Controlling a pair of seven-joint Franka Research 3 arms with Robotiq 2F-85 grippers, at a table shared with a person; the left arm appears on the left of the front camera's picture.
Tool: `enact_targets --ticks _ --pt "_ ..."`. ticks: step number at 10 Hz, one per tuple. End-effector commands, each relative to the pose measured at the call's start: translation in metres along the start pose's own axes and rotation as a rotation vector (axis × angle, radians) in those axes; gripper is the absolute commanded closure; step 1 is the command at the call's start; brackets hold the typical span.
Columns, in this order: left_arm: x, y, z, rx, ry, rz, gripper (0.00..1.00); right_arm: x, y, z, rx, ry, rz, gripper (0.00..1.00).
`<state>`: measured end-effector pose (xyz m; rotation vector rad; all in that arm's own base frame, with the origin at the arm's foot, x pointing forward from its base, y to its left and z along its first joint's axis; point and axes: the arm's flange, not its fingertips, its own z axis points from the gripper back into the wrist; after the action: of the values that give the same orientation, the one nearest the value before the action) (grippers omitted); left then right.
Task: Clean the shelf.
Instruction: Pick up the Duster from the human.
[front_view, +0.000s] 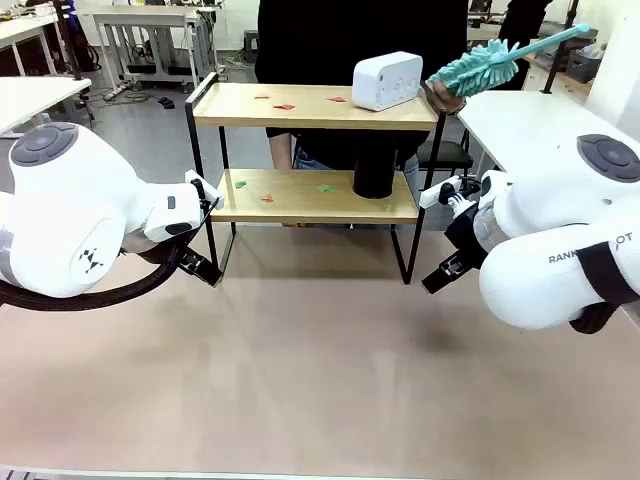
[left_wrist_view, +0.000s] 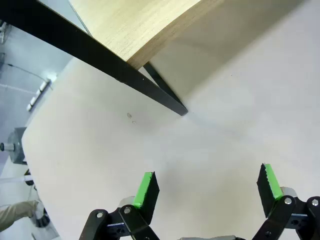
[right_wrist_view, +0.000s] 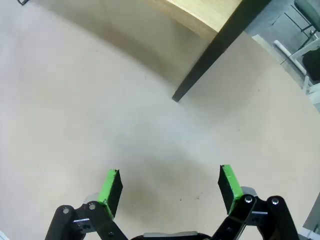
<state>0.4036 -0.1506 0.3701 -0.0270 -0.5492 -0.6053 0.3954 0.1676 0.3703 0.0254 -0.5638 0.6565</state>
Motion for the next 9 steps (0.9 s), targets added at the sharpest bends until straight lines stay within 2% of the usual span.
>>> enact_targets --ticks 1,9 --pt "0.0000 0.0000 0.0001 0.000 0.000 0.000 0.00 0.0000 0.0000 0.0000 0.000 0.000 0.000 0.00" --pt "0.0000 0.0000 0.0001 0.000 0.000 0.000 0.00 0.0000 0.0000 0.0000 0.000 0.000 0.000 0.00"
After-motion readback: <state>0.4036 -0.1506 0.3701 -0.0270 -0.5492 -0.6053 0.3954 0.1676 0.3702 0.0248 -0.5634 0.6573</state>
